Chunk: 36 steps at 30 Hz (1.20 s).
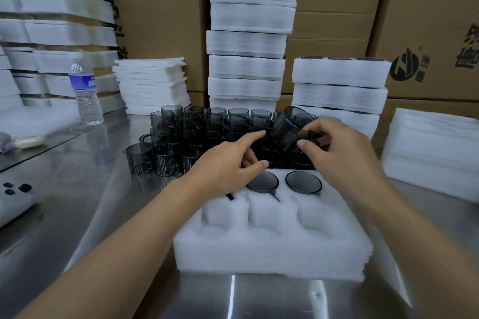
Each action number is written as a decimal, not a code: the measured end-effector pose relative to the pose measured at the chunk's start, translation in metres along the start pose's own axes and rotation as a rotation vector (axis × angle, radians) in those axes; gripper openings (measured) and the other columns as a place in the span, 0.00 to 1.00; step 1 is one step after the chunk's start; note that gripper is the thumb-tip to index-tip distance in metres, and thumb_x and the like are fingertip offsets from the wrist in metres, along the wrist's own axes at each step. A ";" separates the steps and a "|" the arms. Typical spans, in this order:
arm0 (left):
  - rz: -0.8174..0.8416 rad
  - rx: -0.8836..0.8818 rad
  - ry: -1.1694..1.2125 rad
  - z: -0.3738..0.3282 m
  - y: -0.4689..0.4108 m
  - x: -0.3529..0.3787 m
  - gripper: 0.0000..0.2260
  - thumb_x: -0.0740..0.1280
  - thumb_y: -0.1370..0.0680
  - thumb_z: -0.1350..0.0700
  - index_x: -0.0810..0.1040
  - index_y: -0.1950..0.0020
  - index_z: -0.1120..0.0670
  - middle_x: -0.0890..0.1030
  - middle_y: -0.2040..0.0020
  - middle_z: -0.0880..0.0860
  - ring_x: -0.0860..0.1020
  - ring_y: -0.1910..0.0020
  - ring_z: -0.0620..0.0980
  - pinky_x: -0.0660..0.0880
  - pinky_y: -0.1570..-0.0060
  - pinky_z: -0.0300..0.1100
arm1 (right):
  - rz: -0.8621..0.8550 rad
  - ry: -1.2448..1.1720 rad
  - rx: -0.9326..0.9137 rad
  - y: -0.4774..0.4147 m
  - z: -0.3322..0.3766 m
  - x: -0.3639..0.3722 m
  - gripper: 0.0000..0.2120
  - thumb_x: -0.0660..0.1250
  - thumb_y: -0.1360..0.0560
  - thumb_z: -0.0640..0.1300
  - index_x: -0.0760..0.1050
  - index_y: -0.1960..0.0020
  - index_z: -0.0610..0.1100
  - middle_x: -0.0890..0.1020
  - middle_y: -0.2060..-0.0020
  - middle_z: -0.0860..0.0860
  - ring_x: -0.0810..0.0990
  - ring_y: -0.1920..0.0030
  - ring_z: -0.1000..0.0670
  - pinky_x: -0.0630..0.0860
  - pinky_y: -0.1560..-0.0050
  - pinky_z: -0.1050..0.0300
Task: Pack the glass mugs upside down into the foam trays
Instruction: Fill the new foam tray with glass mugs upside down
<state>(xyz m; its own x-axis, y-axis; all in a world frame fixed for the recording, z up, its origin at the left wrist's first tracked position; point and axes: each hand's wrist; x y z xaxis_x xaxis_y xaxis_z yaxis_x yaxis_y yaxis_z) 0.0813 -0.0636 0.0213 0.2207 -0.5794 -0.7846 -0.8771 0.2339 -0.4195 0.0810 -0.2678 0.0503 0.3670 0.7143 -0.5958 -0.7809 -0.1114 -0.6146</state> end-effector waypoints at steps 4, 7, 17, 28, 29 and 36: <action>-0.035 0.011 0.085 0.002 -0.001 0.001 0.35 0.67 0.24 0.45 0.49 0.25 0.37 0.76 0.50 0.37 0.78 0.59 0.35 0.77 0.55 0.39 | -0.052 0.008 -0.098 0.006 0.001 0.014 0.04 0.68 0.26 0.46 0.76 0.52 0.54 0.78 0.53 0.58 0.75 0.55 0.56 0.68 0.58 0.58; -0.076 0.029 0.085 0.002 0.000 0.001 0.36 0.68 0.25 0.46 0.47 0.26 0.35 0.73 0.47 0.36 0.78 0.60 0.35 0.78 0.56 0.40 | -0.065 0.095 -0.185 0.011 -0.002 0.022 0.06 0.68 0.25 0.45 0.77 0.49 0.51 0.77 0.48 0.58 0.74 0.53 0.57 0.68 0.57 0.59; -0.149 0.042 0.054 0.004 0.000 0.002 0.33 0.69 0.27 0.45 0.54 0.28 0.36 0.76 0.57 0.36 0.78 0.61 0.36 0.74 0.62 0.37 | -0.058 0.053 -0.293 0.015 0.001 0.028 0.07 0.69 0.26 0.42 0.80 0.49 0.48 0.78 0.43 0.54 0.78 0.48 0.51 0.72 0.55 0.57; -0.147 0.026 0.045 0.006 0.000 0.002 0.29 0.70 0.29 0.42 0.58 0.33 0.39 0.79 0.59 0.45 0.78 0.60 0.41 0.77 0.57 0.48 | -0.031 -0.041 -0.359 0.016 0.003 0.029 0.10 0.71 0.29 0.37 0.80 0.49 0.44 0.77 0.44 0.50 0.76 0.46 0.51 0.77 0.51 0.44; -0.146 0.029 0.040 0.006 0.000 0.002 0.29 0.70 0.29 0.42 0.58 0.33 0.39 0.79 0.58 0.45 0.78 0.59 0.41 0.77 0.57 0.48 | -0.027 -0.042 -0.362 0.016 0.003 0.028 0.10 0.71 0.29 0.37 0.80 0.48 0.44 0.77 0.44 0.50 0.77 0.47 0.51 0.76 0.50 0.44; -0.148 0.058 0.054 0.005 0.001 0.002 0.28 0.69 0.30 0.40 0.59 0.35 0.39 0.78 0.57 0.43 0.78 0.58 0.41 0.77 0.56 0.50 | 0.026 -0.016 -0.343 0.016 0.004 0.026 0.20 0.70 0.29 0.38 0.73 0.38 0.47 0.72 0.46 0.57 0.69 0.54 0.59 0.73 0.49 0.53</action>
<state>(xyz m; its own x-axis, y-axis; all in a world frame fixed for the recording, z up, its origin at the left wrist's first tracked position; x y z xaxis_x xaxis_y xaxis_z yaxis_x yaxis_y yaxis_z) 0.0834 -0.0606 0.0174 0.3207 -0.6520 -0.6871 -0.8101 0.1870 -0.5556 0.0766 -0.2483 0.0268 0.3390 0.7184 -0.6074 -0.5736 -0.3539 -0.7387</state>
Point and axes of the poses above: each hand's wrist, its own y-axis away from the middle knuckle, its own x-axis out of the palm, z = x × y
